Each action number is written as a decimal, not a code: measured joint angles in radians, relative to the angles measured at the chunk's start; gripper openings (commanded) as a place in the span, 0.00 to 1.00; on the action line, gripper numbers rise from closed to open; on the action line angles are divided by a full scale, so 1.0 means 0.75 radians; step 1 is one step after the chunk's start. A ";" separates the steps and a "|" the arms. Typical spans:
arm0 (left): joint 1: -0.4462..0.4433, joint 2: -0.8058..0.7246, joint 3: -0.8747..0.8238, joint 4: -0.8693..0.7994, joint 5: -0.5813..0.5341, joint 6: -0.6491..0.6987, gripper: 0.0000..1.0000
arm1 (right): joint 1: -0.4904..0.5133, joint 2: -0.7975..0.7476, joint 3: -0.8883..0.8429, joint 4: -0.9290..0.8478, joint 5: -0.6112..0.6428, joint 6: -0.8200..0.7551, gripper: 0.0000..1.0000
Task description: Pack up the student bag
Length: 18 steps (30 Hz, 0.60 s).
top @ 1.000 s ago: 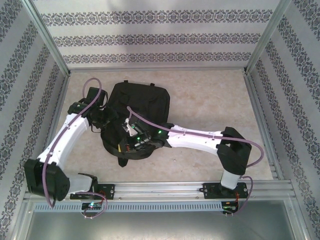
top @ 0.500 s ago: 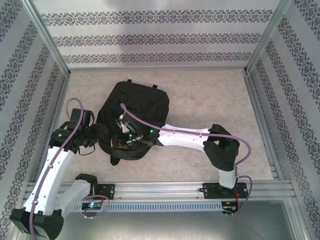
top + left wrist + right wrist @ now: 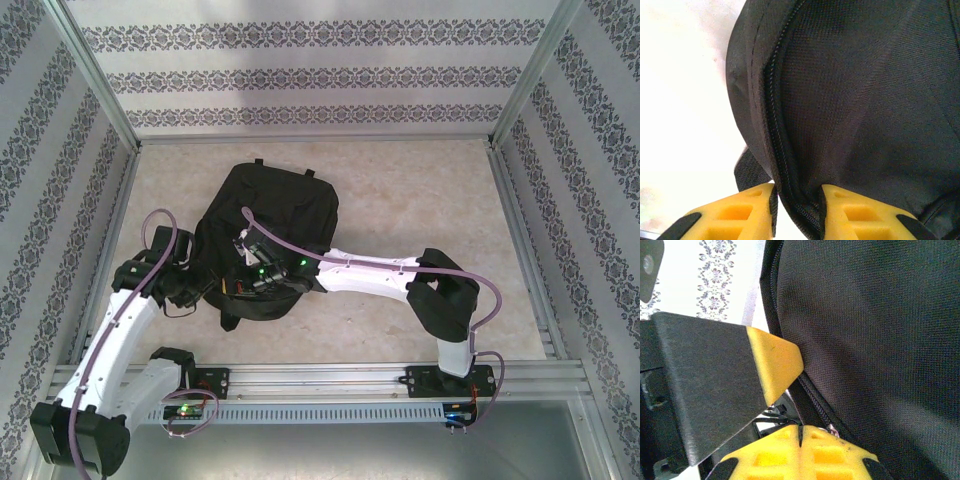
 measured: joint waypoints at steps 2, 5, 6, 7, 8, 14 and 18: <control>0.009 -0.003 -0.019 0.015 0.002 -0.001 0.28 | 0.000 0.000 -0.003 0.002 -0.001 -0.001 0.00; 0.015 -0.002 -0.055 0.044 0.003 -0.001 0.29 | 0.000 0.000 -0.006 0.003 -0.001 0.000 0.00; 0.017 0.001 -0.063 0.051 0.003 -0.001 0.29 | 0.000 0.000 -0.006 0.004 -0.002 -0.001 0.00; 0.023 0.011 -0.068 0.059 0.003 -0.001 0.28 | 0.000 0.000 -0.006 0.003 -0.002 -0.001 0.00; 0.026 0.022 -0.070 0.067 0.004 -0.001 0.26 | 0.001 0.000 -0.006 0.003 -0.002 -0.001 0.00; 0.031 0.074 -0.069 0.093 -0.001 0.010 0.00 | 0.001 0.000 -0.006 -0.027 -0.014 -0.012 0.00; 0.032 0.074 -0.057 0.092 -0.020 0.020 0.00 | 0.001 -0.003 -0.006 -0.087 -0.037 -0.052 0.00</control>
